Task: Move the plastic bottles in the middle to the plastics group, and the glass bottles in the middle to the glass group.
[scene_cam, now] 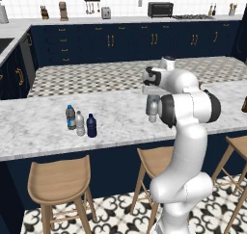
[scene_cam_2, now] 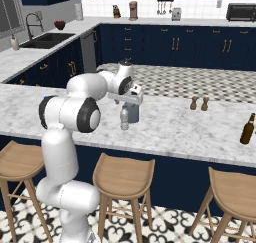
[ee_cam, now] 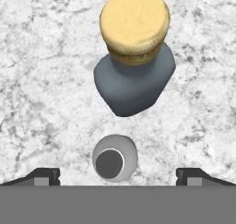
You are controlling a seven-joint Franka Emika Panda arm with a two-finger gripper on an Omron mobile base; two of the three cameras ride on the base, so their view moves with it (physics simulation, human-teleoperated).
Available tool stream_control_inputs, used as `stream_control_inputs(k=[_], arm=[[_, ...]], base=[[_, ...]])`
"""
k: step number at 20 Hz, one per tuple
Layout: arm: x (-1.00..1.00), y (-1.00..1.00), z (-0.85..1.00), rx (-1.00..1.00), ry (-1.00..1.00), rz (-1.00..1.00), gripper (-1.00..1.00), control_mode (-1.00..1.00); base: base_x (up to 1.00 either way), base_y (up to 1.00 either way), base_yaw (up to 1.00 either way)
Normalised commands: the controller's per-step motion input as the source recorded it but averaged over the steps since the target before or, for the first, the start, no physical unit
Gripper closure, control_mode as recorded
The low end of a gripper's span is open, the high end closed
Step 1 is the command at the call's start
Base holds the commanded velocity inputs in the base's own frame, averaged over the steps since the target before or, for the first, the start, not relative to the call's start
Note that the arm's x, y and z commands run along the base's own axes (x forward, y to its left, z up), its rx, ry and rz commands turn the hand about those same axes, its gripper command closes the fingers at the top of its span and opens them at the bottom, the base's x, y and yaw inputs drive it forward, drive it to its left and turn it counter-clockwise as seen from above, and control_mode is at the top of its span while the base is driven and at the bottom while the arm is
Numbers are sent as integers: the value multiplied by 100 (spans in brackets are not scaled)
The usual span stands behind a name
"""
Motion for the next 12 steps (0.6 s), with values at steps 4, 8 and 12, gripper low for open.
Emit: stream_control_inputs(k=[4, 8, 12], arm=[[5, 1, 0, 0, 0, 0, -100, -100], [13, 0, 0, 0, 0, 0, -100, -100], [8, 1, -15, 0, 0, 0, -100, -100]], base=[[0, 0, 0], [0, 0, 0], [0, 0, 0]])
